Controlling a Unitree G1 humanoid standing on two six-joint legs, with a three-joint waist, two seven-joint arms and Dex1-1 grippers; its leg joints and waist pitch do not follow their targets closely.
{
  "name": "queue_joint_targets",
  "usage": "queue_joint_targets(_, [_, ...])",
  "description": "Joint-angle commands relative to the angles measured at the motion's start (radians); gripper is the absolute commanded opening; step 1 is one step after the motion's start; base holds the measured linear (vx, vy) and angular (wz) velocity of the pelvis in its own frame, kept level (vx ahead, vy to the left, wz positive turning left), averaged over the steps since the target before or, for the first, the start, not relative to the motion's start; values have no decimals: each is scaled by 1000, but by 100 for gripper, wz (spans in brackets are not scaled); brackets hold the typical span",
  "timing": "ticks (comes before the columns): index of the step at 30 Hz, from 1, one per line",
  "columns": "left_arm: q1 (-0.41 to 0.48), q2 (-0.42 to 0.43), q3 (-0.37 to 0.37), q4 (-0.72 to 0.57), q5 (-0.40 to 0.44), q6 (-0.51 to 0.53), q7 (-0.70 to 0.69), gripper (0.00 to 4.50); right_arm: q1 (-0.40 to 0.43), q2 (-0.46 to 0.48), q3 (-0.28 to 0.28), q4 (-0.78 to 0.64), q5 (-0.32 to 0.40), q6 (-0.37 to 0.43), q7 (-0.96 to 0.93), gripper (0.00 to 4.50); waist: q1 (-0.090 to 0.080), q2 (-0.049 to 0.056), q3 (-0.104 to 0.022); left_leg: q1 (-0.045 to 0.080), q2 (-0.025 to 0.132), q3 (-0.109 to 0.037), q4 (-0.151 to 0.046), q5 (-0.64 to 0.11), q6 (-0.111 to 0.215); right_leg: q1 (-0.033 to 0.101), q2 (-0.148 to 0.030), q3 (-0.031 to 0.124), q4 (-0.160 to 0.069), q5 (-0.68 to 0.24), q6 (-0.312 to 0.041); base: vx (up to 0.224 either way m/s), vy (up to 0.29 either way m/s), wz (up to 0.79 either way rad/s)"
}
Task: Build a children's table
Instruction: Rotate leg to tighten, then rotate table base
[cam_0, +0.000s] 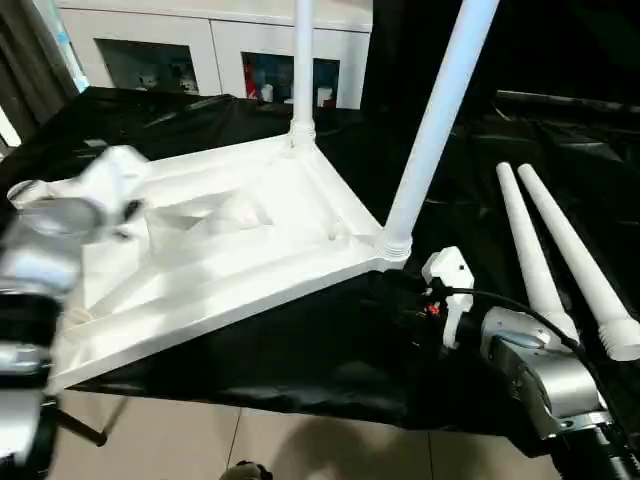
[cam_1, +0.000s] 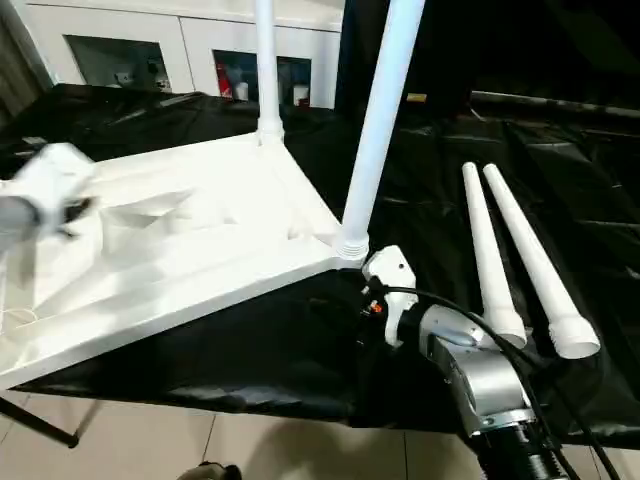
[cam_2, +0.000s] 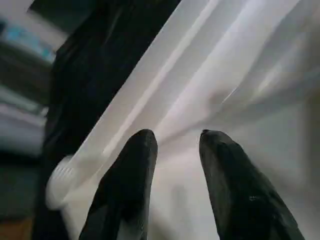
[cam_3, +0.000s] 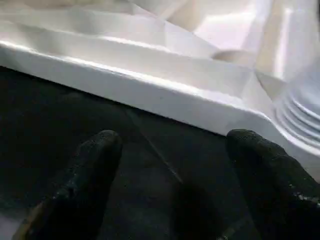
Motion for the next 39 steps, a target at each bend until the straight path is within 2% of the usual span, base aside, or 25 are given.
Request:
queue_joint_targets(1, [18, 14, -19, -5, 16, 10, -8, 173, -23, 4, 7, 39, -35, 4, -41, 373, -1, 10, -65, 48, 53, -29, -68, -256, -13, 22, -50, 32, -61, -76, -226, 0, 0, 0])
queue_joint_targets(4, [33, 15, -36, 26, 14, 1, -18, 173, -41, 16, 10, 72, -55, -2, -88, 373, -2, 8, -63, 47, 51, -29, -70, -281, -29, 21, -52, 34, -64, -102, -222, 0, 0, 0])
queue_joint_targets(7, [50, -9, -54, 96, 14, -31, -13, 173, -82, 60, 0, 149, -100, -10, -198, 373, -4, 7, -66, 48, 48, -28, -69, -266, -35, 20, -52, 35, -62, -88, -222, 0, 0, 0])
queue_joint_targets(8, [55, -10, -64, 103, 20, -31, -21, 173, -89, 73, -5, 163, -101, -5, -213, 373, -4, 7, -69, 47, 50, -28, -67, -254, -36, 23, -53, 35, -59, -63, -226, 0, 0, 0])
queue_joint_targets(9, [58, -12, -70, 113, 21, -34, -30, 177, -94, 88, -7, 173, -100, -5, -225, 354, -3, 7, -70, 47, 49, -28, -66, -241, -30, 24, -52, 35, -57, -36, -226, 0, 0, 0])
queue_joint_targets(10, [61, -14, -75, 127, 22, -34, -39, 156, -100, 105, -8, 184, -99, -1, -238, 335, -3, 8, -72, 47, 49, -28, -65, -229, -24, 25, -52, 35, -54, -8, -227, 0, 0, 0])
queue_joint_targets(11, [65, -13, -87, 140, 28, -44, -51, 145, -106, 122, -5, 194, -99, 0, -246, 335, -4, 8, -72, 47, 49, -27, -65, -227, -20, 24, -51, 34, -54, -2, -228, 0, 0, 0])
queue_joint_targets(14, [65, -16, -93, 167, 18, -57, -64, 135, -119, 150, 9, 215, -105, -8, -263, 306, -5, 7, -69, 48, 50, -29, -69, -254, -27, 24, -52, 34, -56, -28, -232, 0, 0, 0])
queue_joint_targets(18, [66, -27, -107, 193, 4, -86, -107, 95, -160, 192, 17, 289, -124, -39, -304, 275, -8, 5, -65, 51, 51, -29, -74, -305, -49, 21, -56, 36, -63, -96, -225, 0, 0, 0])
queue_joint_targets(20, [66, -35, -112, 190, -10, -93, -142, 87, -188, 212, 12, 340, -137, -60, -328, 253, -7, 7, -66, 54, 53, -30, -75, -318, -59, 19, -56, 37, -63, -110, -222, 0, 0, 0])
queue_joint_targets(21, [70, -40, -115, 174, -22, -91, -171, 87, -207, 222, 10, 374, -144, -71, -340, 253, -8, 8, -66, 55, 53, -30, -75, -316, -66, 17, -59, 38, -61, -109, -227, 0, 0, 0])
queue_joint_targets(23, [82, -53, -114, 130, -57, -77, -242, 50, -247, 238, 7, 444, -154, -94, -359, 219, -8, 7, -64, 56, 53, -30, -77, -334, -74, 17, -59, 38, -63, -126, -227, 0, 0, 0])
queue_joint_targets(24, [86, -55, -118, 114, -64, -78, -265, 50, -262, 243, 7, 470, -158, -103, -365, 219, -9, 7, -65, 56, 53, -30, -77, -333, -76, 19, -59, 38, -63, -130, -228, 0, 0, 0])
queue_joint_targets(25, [89, -56, -121, 104, -70, -83, -283, 40, -272, 246, 7, 489, -160, -110, -369, 207, -8, 3, -65, 56, 54, -29, -77, -329, -75, 19, -60, 39, -64, -127, -230, 0, 0, 0])
queue_joint_targets(26, [91, -56, -124, 100, -71, -88, -293, 40, -277, 247, 7, 499, -161, -114, -372, 207, -6, 8, -66, 58, 54, -27, -75, -321, -73, 17, -59, 39, -62, -111, -232, 0, 0, 0])
queue_joint_targets(27, [98, -54, -133, 76, -81, -89, -329, 12, -292, 252, 7, 519, -163, -117, -376, 187, -5, 8, -66, 57, 53, -27, -75, -316, -71, 18, -58, 39, -61, -100, -233, 0, 0, 0])
queue_joint_targets(28, [105, -52, -139, 52, -93, -79, -361, 12, -306, 257, 7, 539, -164, -122, -379, 187, -3, 2, -68, 53, 54, -28, -74, -286, -61, 23, -60, 37, -55, -69, -234, 0, 0, 0])
queue_joint_targets(32, [131, -44, -156, -20, -125, -70, -453, 0, -336, 270, 5, 593, -170, -144, -381, 150, -3, 2, -67, 53, 53, -23, -73, -261, -49, 23, -58, 37, -55, -58, -238, 0, 0, 0])
queue_joint_targets(33, [158, -39, -170, -88, -155, -62, -522, 0, -348, 279, 6, 619, -174, -156, -380, 142, -3, 1, -67, 53, 53, -23, -73, -261, -48, 23, -58, 37, -55, -58, -237, 0, 0, 0])
queue_joint_targets(34, [183, -40, -178, -153, -194, -59, -581, 0, -356, 284, 7, 634, -176, -165, -379, 134, -4, -1, -66, 55, 54, -23, -74, -269, -47, 22, -59, 37, -57, -77, -240, 0, 0, 0])
queue_joint_targets(35, [190, -42, -180, -172, -205, -55, -596, 0, -359, 286, 7, 639, -176, -167, -379, 126, -5, 0, -67, 51, 56, -26, -74, -266, -51, 25, -62, 37, -52, -75, -242, 0, 0, 0])
queue_joint_targets(36, [210, -55, -188, -234, -247, -46, -643, 0, -366, 290, 8, 650, -176, -173, -377, 126, -4, 1, -67, 56, 55, -23, -75, -273, -53, 21, -57, 37, -55, -83, -241, 0, 0, 0])
queue_joint_targets(37, [218, -70, -196, -268, -271, -35, -665, 0, -369, 291, 9, 654, -176, -175, -374, 107, -5, 1, -67, 55, 57, -24, -75, -272, -57, 23, -60, 37, -52, -76, -244, 0, 0, 0])
queue_joint_targets(39, [220, -79, -199, -281, -280, -29, -673, 0, -370, 292, 9, 657, -177, -176, -372, 90, -5, 0, -66, 57, 54, -21, -76, -279, -61, 21, -53, 37, -53, -72, -242, 0, 0, 0])
